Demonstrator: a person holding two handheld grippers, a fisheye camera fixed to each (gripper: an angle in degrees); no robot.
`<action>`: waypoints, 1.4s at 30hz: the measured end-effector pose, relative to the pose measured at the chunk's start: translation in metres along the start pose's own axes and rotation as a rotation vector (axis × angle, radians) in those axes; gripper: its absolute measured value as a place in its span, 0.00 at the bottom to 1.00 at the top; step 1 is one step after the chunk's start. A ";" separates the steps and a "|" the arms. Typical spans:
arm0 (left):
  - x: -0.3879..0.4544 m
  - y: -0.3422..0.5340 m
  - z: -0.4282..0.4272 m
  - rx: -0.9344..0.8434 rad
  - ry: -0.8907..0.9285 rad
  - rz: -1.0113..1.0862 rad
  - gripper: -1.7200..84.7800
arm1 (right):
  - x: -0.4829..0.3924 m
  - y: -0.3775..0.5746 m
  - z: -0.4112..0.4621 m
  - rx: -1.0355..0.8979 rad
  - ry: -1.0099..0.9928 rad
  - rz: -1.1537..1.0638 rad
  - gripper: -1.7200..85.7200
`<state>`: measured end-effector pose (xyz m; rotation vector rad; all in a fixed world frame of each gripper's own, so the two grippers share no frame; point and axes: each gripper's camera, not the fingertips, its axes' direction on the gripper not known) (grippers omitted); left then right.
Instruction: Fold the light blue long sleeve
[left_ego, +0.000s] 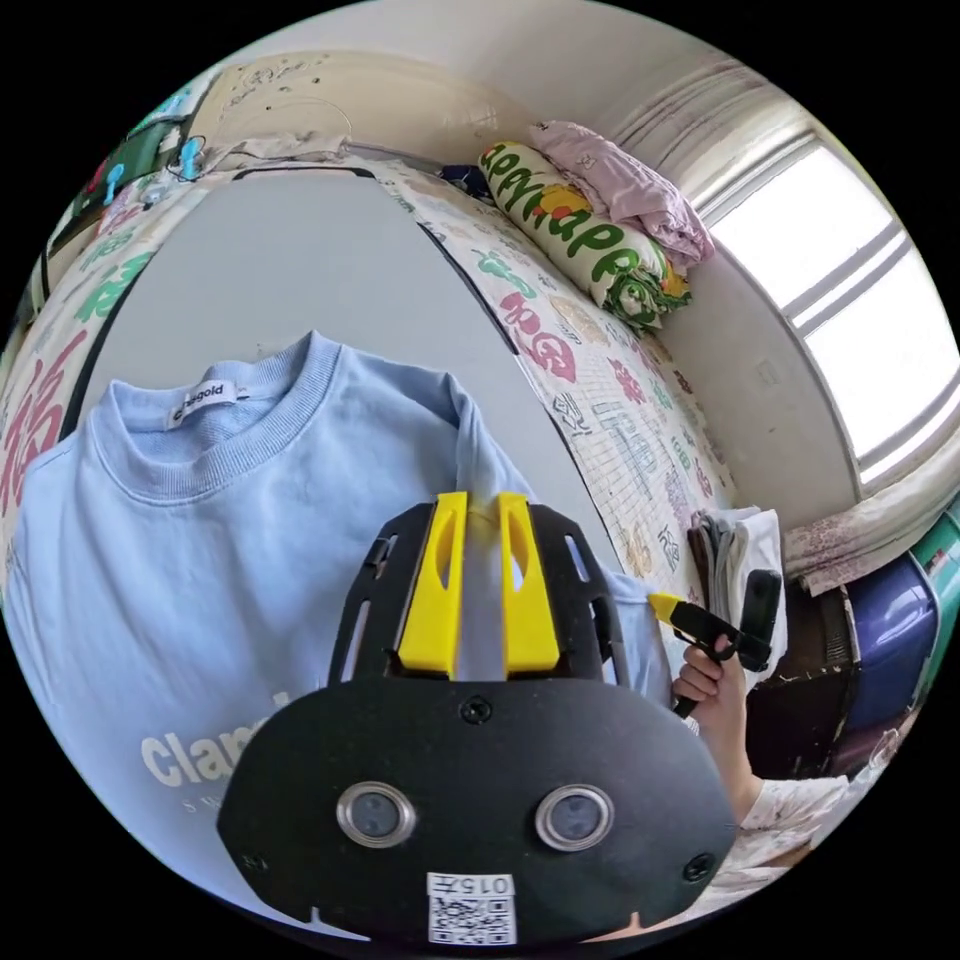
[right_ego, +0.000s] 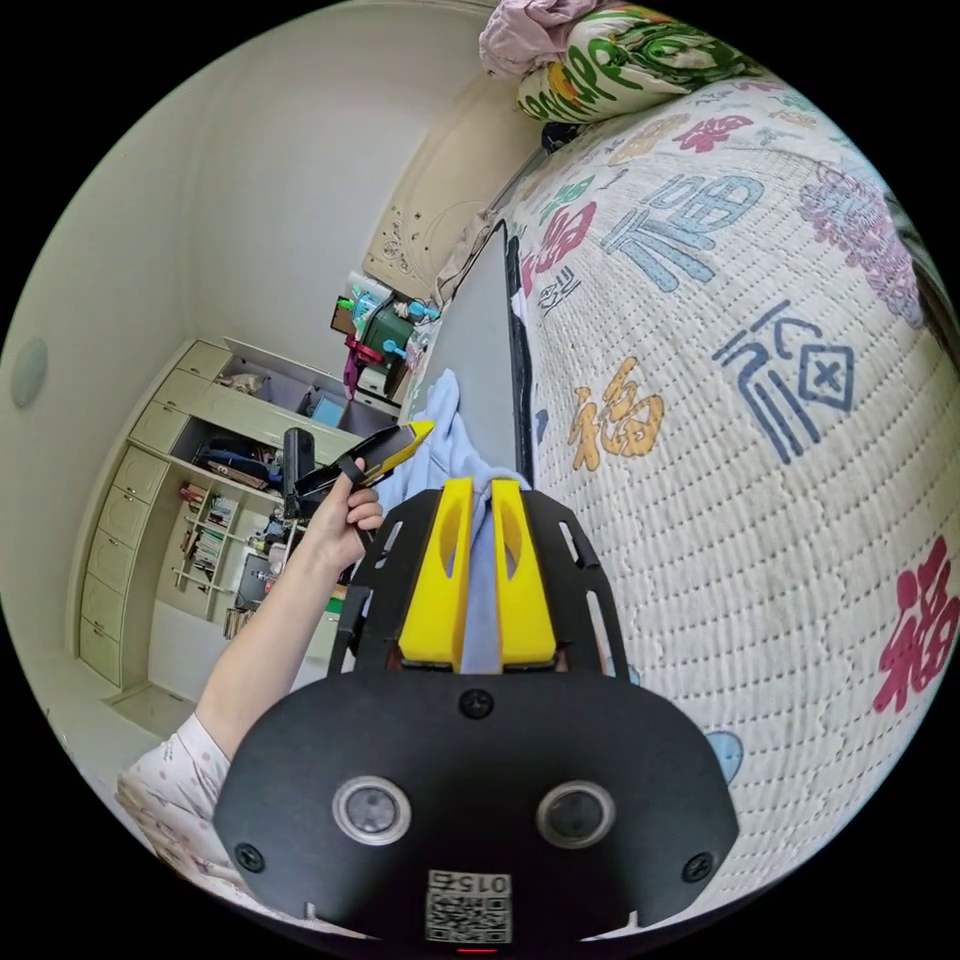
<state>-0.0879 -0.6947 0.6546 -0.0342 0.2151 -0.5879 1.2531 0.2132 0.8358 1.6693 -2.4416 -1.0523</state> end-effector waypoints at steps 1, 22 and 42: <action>0.010 -0.002 0.010 -0.006 0.009 0.017 0.06 | 0.011 -0.003 0.000 0.016 0.003 0.014 0.06; 0.136 0.097 0.002 0.151 -0.092 0.121 0.08 | 0.245 0.029 0.034 0.195 0.040 0.116 0.05; 0.068 0.648 -0.156 0.137 0.080 0.019 0.15 | 0.244 0.436 0.173 -0.467 0.067 -1.219 0.09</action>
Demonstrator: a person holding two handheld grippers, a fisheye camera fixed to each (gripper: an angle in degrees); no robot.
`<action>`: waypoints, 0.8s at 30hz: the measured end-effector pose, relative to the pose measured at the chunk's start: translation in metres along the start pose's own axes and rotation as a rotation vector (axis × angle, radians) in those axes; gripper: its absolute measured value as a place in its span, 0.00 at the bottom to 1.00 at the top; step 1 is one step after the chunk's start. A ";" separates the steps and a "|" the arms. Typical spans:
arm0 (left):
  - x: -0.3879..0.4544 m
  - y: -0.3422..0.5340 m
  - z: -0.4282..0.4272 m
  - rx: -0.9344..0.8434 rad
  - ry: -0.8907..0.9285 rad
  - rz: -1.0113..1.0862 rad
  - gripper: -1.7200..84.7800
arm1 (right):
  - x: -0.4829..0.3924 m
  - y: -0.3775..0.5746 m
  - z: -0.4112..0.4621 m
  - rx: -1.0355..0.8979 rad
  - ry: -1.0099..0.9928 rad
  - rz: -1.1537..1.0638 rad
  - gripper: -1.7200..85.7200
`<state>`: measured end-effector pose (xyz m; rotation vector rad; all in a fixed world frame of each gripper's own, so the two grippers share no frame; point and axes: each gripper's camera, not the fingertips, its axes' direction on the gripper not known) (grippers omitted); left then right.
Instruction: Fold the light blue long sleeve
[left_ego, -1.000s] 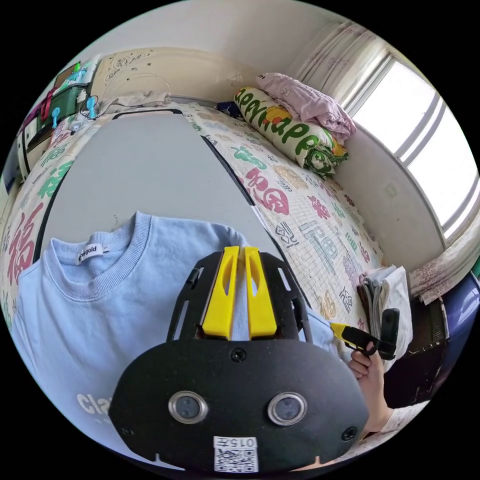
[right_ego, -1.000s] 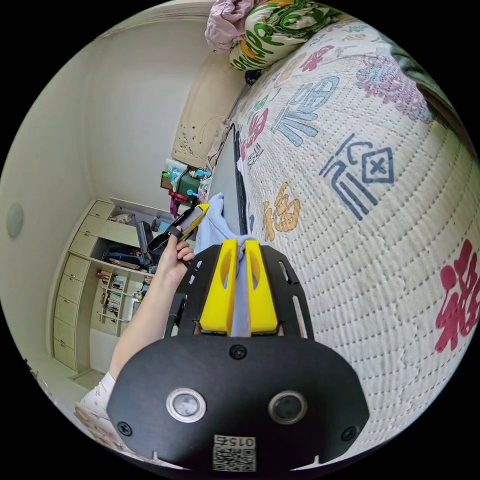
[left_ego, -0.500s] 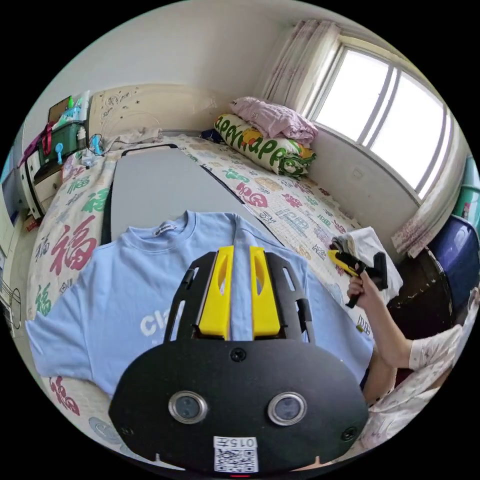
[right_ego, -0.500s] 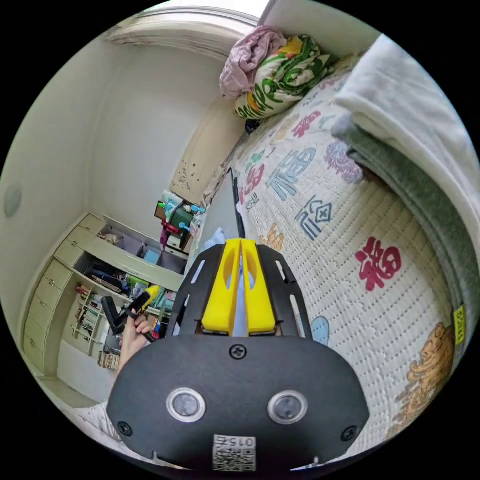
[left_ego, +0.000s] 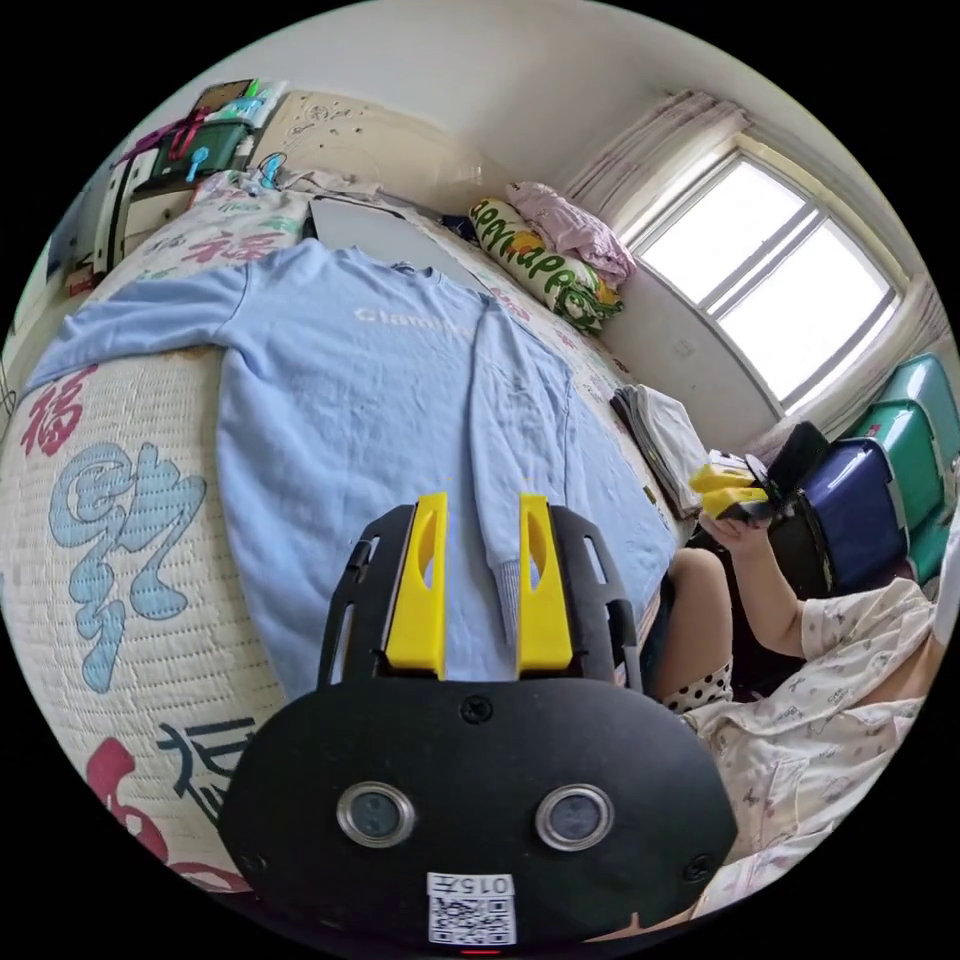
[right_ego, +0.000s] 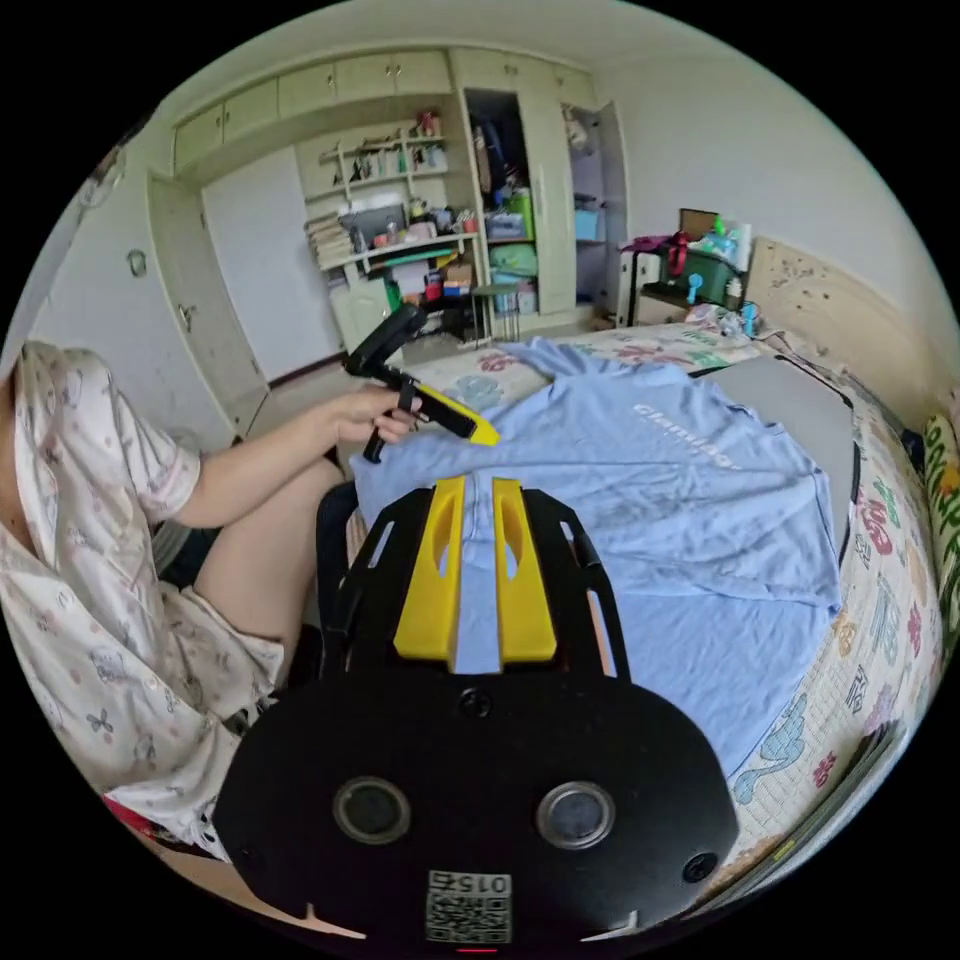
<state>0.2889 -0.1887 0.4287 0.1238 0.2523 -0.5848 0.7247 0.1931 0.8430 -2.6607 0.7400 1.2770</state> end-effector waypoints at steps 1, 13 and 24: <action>0.001 0.006 -0.002 -0.001 0.026 0.001 0.15 | -0.003 0.012 0.024 -0.055 -0.011 -0.023 0.10; 0.021 0.009 0.043 -0.160 0.042 0.009 0.14 | 0.021 0.111 0.181 -0.456 0.077 -0.209 0.12; 0.051 0.002 0.038 -0.211 -0.036 0.070 0.02 | 0.080 0.187 0.250 -0.591 0.125 -0.152 0.06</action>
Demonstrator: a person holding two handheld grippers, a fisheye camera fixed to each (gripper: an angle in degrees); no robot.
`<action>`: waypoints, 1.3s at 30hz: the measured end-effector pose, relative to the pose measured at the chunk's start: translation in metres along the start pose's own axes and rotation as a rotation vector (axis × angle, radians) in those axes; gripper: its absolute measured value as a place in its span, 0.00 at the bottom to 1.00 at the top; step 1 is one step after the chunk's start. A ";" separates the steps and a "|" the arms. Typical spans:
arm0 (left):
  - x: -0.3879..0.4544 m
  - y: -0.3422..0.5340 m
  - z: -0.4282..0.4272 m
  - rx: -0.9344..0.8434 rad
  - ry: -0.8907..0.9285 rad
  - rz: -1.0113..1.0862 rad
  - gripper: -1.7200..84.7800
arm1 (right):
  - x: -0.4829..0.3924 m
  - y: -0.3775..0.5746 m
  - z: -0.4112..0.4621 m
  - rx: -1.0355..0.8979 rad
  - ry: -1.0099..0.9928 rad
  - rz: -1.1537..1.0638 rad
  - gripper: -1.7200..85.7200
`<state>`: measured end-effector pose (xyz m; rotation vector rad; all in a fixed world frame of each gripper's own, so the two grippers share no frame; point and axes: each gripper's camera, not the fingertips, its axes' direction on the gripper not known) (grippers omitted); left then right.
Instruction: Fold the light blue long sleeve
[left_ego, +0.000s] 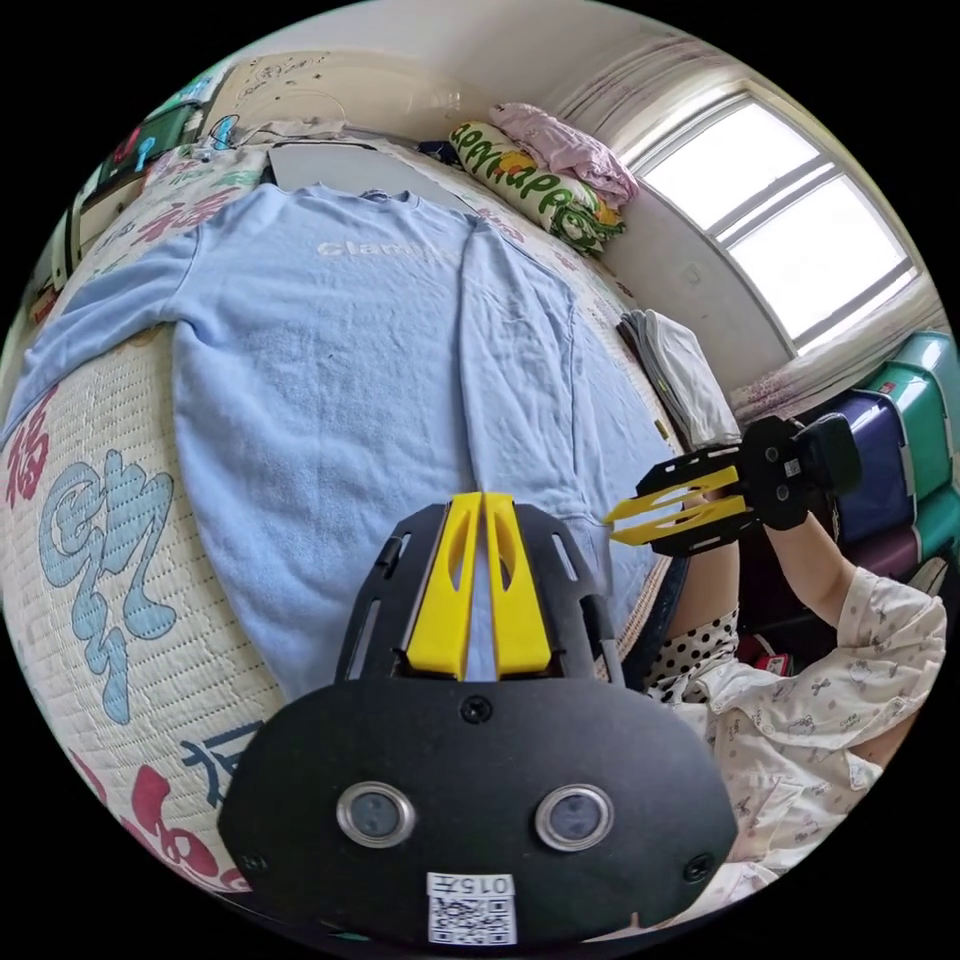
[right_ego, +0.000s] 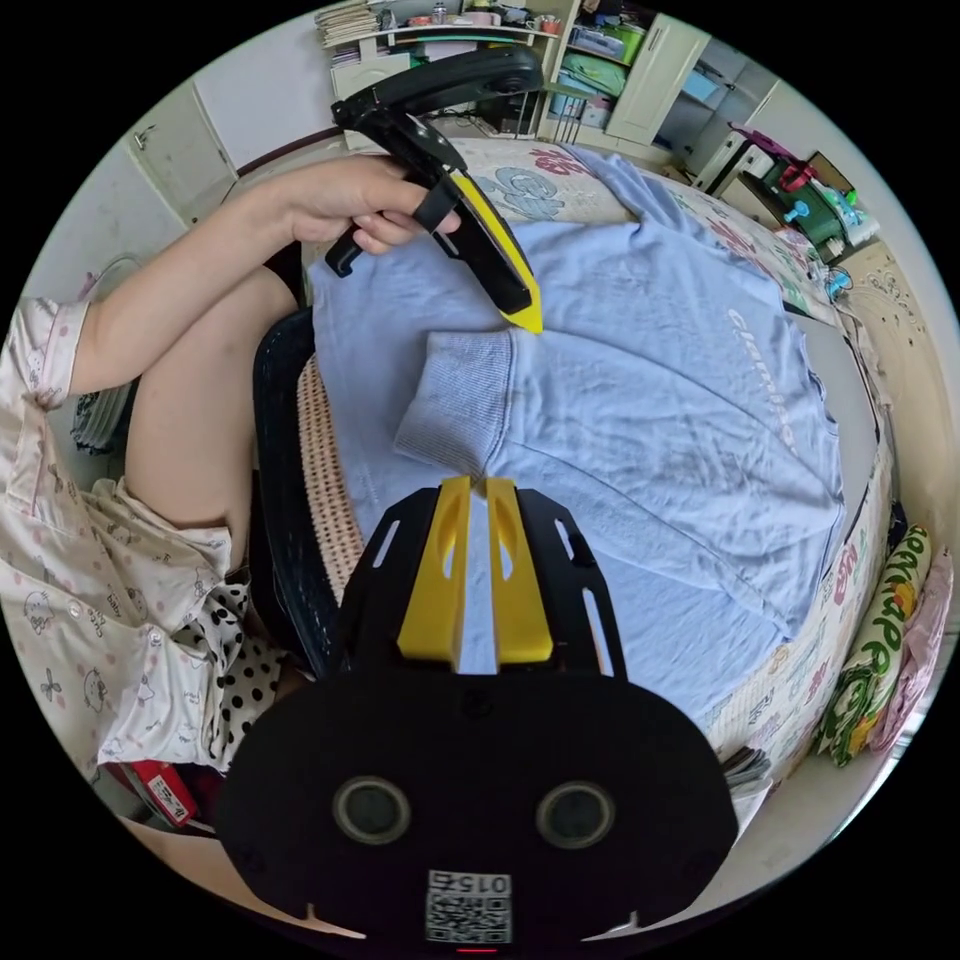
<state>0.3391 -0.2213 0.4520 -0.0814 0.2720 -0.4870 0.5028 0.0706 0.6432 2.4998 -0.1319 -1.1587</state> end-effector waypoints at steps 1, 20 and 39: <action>0.005 0.002 -0.006 0.012 -0.010 0.006 0.02 | 0.003 0.005 0.006 -0.002 0.002 0.002 0.06; 0.040 0.002 -0.019 -0.058 -0.109 0.038 0.01 | 0.099 0.071 0.108 0.086 -0.097 0.179 0.06; 0.025 0.038 -0.015 -0.067 -0.083 0.037 0.02 | 0.164 0.120 0.144 0.127 -0.079 0.248 0.06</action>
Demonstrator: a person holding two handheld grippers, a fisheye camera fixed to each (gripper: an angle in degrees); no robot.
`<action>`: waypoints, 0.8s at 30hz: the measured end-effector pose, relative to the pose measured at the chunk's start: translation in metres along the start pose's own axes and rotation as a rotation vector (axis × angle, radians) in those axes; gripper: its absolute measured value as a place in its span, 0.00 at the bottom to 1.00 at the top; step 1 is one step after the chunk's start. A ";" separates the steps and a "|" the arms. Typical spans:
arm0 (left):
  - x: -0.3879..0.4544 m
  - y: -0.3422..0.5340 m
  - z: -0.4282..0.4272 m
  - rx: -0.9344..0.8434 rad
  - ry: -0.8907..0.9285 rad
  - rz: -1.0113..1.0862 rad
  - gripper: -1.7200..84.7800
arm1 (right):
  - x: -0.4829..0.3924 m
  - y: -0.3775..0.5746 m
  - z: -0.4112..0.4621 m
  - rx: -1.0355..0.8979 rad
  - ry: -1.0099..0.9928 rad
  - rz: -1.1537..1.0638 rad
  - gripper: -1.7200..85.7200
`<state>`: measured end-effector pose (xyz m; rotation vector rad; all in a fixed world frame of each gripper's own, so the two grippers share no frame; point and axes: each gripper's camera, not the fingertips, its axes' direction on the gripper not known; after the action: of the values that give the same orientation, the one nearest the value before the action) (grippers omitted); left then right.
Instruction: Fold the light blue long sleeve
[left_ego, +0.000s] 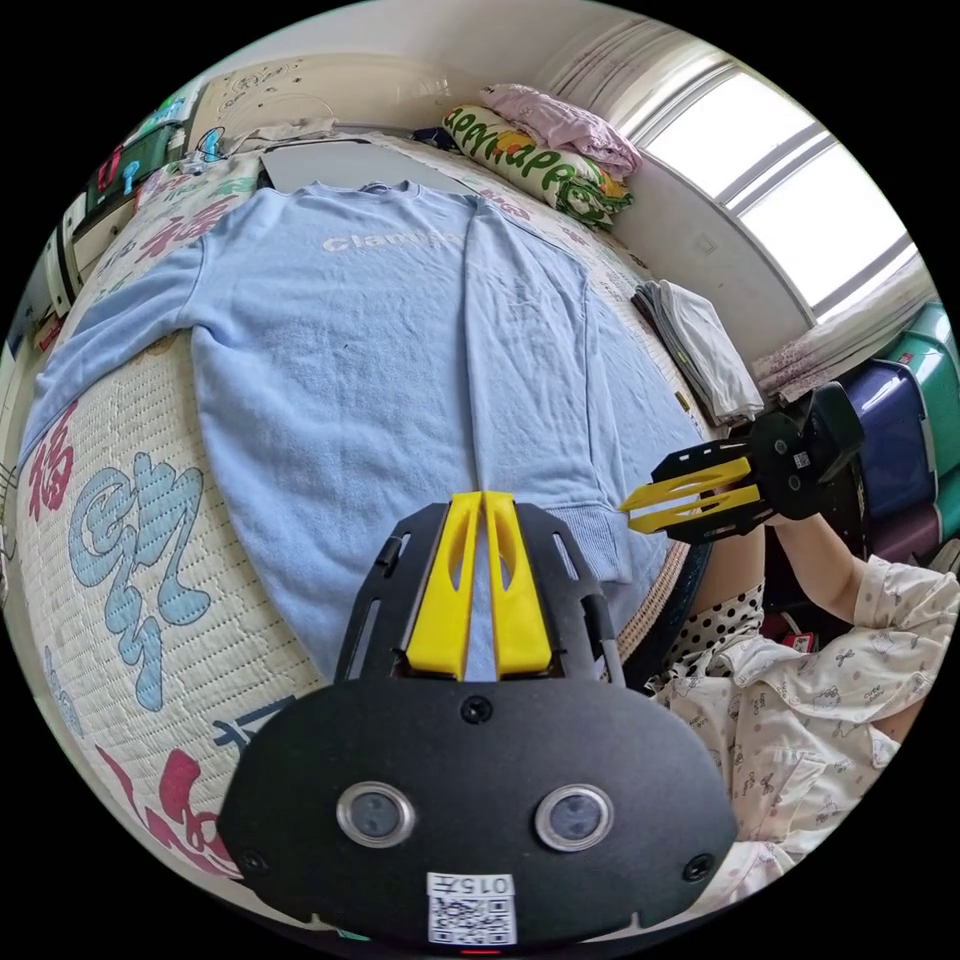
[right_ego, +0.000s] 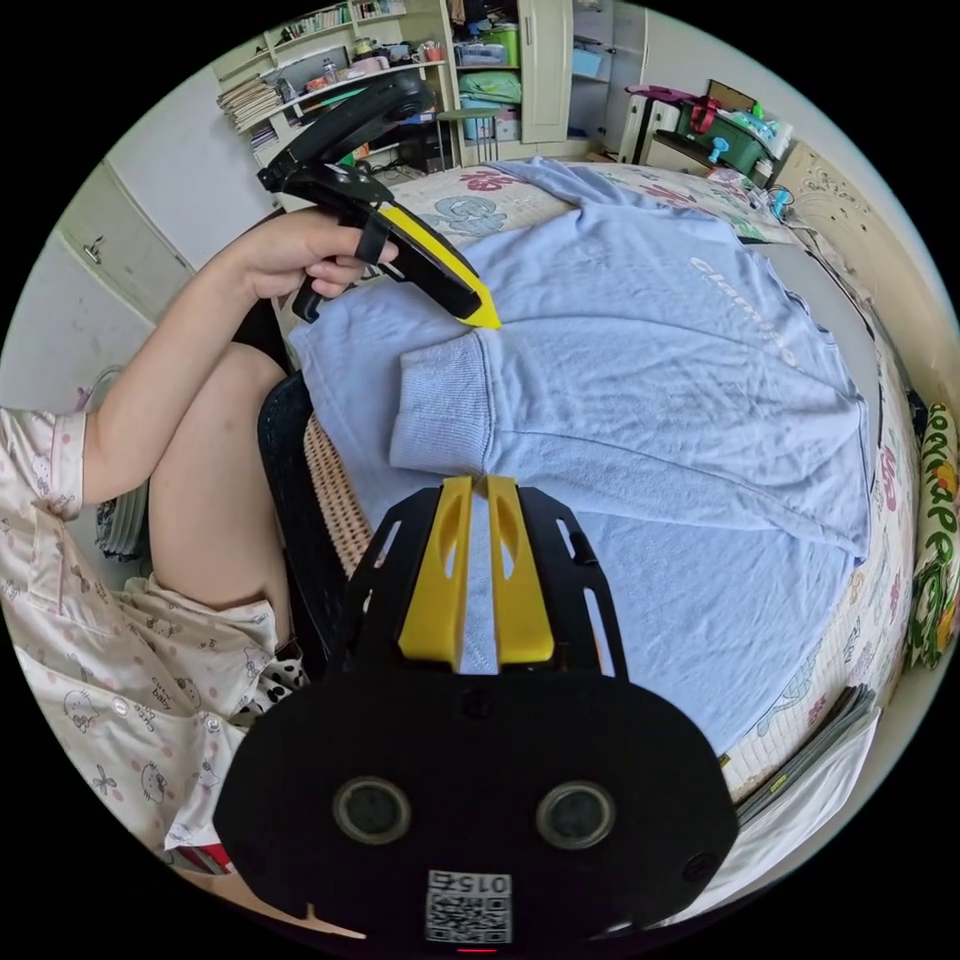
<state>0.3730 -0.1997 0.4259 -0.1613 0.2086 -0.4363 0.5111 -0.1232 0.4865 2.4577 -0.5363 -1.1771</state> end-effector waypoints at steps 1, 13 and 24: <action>-0.001 0.002 0.000 0.001 0.001 0.000 0.02 | 0.003 0.002 0.000 0.003 0.003 0.002 0.06; -0.020 0.060 -0.002 -0.016 -0.004 0.011 0.01 | 0.018 0.008 -0.002 -0.003 0.046 0.017 0.05; -0.038 0.142 -0.015 -0.004 -0.021 0.025 0.01 | 0.022 0.014 -0.016 0.020 0.058 0.043 0.05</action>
<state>0.3931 -0.0575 0.3890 -0.1672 0.1910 -0.4097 0.5339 -0.1430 0.4878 2.4762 -0.5844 -1.0852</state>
